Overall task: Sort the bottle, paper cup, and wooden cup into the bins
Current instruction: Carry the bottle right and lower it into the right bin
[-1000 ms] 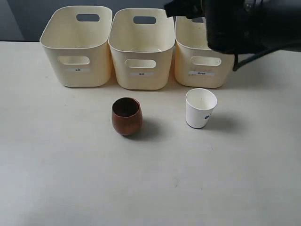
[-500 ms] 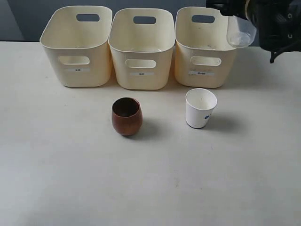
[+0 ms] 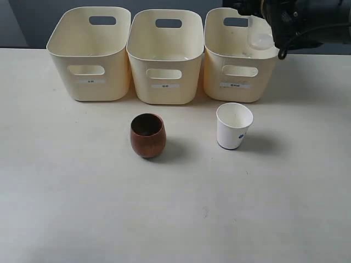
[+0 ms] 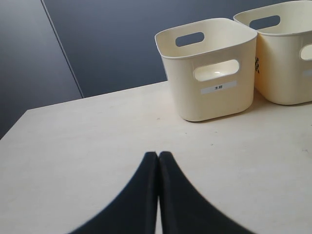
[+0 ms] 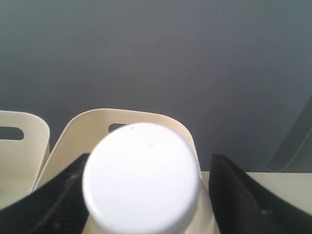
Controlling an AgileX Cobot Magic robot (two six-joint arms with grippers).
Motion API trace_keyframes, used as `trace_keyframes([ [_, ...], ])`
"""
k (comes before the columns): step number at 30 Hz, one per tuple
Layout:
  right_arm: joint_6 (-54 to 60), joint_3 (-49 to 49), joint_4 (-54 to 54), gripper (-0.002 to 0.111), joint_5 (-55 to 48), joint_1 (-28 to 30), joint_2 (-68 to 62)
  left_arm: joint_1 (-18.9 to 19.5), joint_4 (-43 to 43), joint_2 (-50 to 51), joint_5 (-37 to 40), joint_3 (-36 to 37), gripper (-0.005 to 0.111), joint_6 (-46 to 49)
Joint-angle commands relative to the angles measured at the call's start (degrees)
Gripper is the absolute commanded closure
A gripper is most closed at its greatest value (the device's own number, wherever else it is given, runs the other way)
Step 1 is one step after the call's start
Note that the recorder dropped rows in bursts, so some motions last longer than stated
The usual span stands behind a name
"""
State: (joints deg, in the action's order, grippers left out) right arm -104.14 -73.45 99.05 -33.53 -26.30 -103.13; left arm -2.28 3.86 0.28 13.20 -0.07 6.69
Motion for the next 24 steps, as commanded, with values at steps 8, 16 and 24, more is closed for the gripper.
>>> trace_keyframes([
  [8,-1.02,-6.84,0.90,0.048,2.76,3.00,-5.65,-0.18,0.10,-0.28,-0.33,0.07,0.107,-0.11],
  [16,-1.44,-6.84,0.90,0.041,4.49,3.00,-6.03,-0.18,0.10,-0.28,-0.33,0.07,0.107,-0.11],
  [24,0.49,-6.84,0.90,0.020,5.21,3.00,-6.27,-0.18,0.10,-0.28,-0.33,0.07,0.107,-0.11],
])
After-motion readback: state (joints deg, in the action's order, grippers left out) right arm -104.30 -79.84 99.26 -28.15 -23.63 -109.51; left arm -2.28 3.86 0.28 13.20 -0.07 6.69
